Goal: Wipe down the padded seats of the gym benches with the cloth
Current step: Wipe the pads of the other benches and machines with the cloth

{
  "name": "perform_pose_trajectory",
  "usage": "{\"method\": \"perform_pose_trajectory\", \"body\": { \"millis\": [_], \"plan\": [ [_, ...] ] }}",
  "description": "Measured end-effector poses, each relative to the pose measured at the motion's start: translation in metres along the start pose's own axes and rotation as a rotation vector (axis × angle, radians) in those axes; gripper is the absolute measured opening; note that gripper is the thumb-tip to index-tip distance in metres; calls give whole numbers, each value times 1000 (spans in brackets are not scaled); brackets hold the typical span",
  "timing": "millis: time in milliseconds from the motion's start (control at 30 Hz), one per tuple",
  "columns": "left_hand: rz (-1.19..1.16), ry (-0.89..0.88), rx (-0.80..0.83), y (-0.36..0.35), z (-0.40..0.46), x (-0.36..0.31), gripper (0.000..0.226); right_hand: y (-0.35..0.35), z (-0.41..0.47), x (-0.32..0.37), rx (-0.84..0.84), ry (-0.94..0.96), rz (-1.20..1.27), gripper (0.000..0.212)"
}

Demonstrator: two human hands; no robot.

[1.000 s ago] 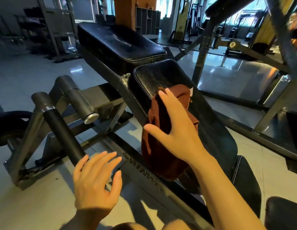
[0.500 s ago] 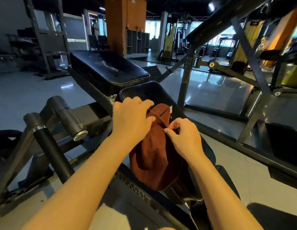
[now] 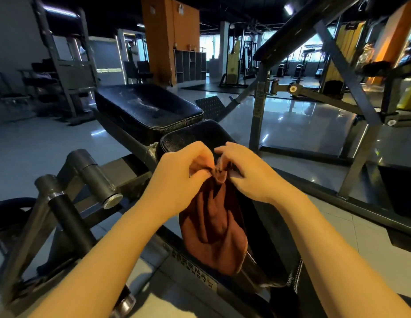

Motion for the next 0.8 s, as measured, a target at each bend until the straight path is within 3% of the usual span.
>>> {"method": "perform_pose_trajectory", "body": {
  "millis": [100,267,433,533,667,800],
  "plan": [
    [-106,14,8,10,-4,0,25,6,0,2,-16,45,40,25],
    [-86,73,-53,30,-6,6,37,32,-27,-7,-128,-45,92,25],
    [59,29,73,20,-5,-23,31,53,-51,1,-108,-133,-9,18],
    [140,28,63,27,-8,-38,25,74,-62,11,-130,-186,-234,6],
    [-47,126,40,42,-19,-46,24,99,-79,34,-167,-246,-458,15],
    [-271,154,-25,62,-37,-55,28,119,-104,66,-199,-196,-210,12]
  ]
}}
Point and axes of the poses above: each hand's wrist, its own z-axis towards the middle knuckle, its own y-axis out of the back of the hand, x = y × z, the point moved 10 cm from there along z, towards the middle knuckle
